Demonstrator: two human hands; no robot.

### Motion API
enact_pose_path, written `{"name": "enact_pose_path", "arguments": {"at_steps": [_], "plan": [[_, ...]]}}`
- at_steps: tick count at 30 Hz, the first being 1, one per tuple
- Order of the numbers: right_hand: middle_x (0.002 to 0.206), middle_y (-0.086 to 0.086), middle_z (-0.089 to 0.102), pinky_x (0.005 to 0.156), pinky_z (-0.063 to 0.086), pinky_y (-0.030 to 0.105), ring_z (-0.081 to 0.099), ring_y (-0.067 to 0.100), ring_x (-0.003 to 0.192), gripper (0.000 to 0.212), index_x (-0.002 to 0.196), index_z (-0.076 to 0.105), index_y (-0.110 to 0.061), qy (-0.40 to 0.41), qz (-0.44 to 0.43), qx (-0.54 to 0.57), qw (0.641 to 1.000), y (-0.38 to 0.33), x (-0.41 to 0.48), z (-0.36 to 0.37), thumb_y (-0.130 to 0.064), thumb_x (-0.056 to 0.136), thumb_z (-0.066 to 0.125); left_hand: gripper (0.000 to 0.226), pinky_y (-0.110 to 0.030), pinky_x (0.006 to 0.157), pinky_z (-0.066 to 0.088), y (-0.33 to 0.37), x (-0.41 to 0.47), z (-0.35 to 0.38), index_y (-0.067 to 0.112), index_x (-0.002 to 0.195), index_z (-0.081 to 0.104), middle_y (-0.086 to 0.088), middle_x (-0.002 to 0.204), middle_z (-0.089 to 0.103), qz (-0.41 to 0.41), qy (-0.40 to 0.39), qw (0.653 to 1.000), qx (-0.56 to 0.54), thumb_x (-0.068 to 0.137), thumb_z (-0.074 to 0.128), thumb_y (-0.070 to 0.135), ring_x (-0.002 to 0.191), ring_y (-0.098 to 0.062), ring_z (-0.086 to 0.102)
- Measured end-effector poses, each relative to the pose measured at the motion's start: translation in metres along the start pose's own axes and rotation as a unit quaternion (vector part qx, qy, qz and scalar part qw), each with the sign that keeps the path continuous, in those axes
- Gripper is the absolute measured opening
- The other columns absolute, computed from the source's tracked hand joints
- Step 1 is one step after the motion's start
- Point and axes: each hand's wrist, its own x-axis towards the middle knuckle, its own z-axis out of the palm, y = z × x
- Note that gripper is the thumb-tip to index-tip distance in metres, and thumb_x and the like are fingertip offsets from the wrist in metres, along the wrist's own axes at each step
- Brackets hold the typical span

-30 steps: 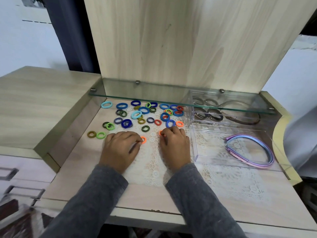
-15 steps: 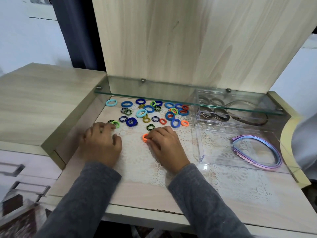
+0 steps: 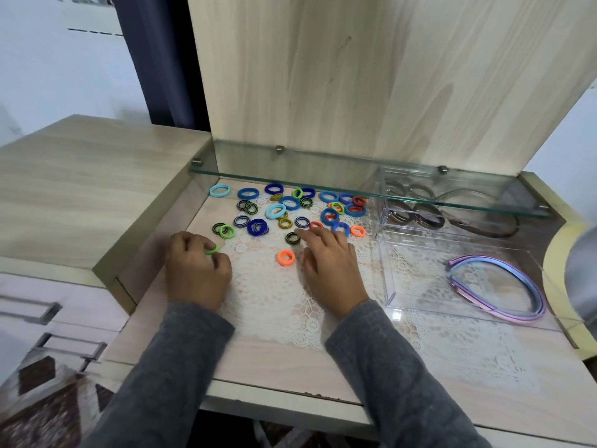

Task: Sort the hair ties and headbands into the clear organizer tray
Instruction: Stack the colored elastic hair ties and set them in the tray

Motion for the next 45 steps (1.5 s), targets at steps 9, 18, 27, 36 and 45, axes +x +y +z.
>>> {"name": "enact_pose_path", "arguments": {"at_steps": [9, 18, 27, 36, 45], "plan": [[0.122, 0.0, 0.057, 0.094, 0.04, 0.04, 0.045, 0.023, 0.113, 0.026, 0.116, 0.065, -0.021, 0.002, 0.002, -0.045, 0.999, -0.002, 0.015, 0.006, -0.022, 0.093, 0.052, 0.009, -0.036, 0.078, 0.047, -0.004, 0.0, 0.002, 0.0, 0.073, 0.064, -0.02, 0.091, 0.055, -0.008, -0.005, 1.0, -0.005, 0.066, 0.06, 0.004, 0.082, -0.035, 0.056], [0.103, 0.0, 0.064, 0.081, 0.043, 0.038, 0.049, 0.023, 0.098, 0.015, 0.095, 0.065, -0.014, 0.041, 0.024, -0.037, 0.998, 0.005, 0.007, 0.006, -0.026, 0.091, 0.056, 0.01, -0.037, 0.075, 0.048, 0.006, 0.002, -0.003, 0.004, 0.083, 0.063, -0.011, 0.092, 0.057, 0.065, -0.046, 0.996, -0.035, 0.083, 0.054, 0.011, 0.081, -0.027, 0.056], [0.098, -0.007, 0.062, 0.078, 0.037, 0.034, 0.045, 0.017, 0.096, 0.013, 0.092, 0.064, -0.022, 0.044, 0.058, -0.012, 0.997, 0.008, -0.001, 0.002, -0.027, 0.082, 0.059, 0.011, -0.043, 0.076, 0.049, 0.036, -0.001, 0.004, 0.015, 0.097, 0.062, 0.004, 0.098, 0.061, 0.205, -0.159, 0.96, -0.105, 0.093, 0.055, 0.022, 0.09, -0.017, 0.059], [0.094, -0.003, 0.058, 0.076, 0.039, 0.036, 0.046, 0.02, 0.092, 0.012, 0.087, 0.061, -0.019, 0.053, 0.066, -0.009, 0.996, 0.009, -0.002, 0.004, -0.027, 0.079, 0.06, 0.014, -0.045, 0.082, 0.048, 0.04, -0.01, 0.009, 0.018, 0.103, 0.065, 0.007, 0.106, 0.067, 0.246, -0.184, 0.947, -0.092, 0.09, 0.06, 0.021, 0.102, -0.015, 0.062], [0.095, -0.003, 0.057, 0.079, 0.041, 0.036, 0.045, 0.017, 0.093, 0.008, 0.089, 0.059, -0.019, 0.039, 0.048, 0.013, 0.998, 0.008, -0.002, 0.004, -0.025, 0.084, 0.057, 0.015, -0.042, 0.084, 0.048, 0.047, -0.01, 0.007, 0.018, 0.105, 0.064, 0.007, 0.104, 0.068, 0.25, -0.211, 0.943, -0.057, 0.09, 0.064, 0.02, 0.097, -0.014, 0.063]]}}
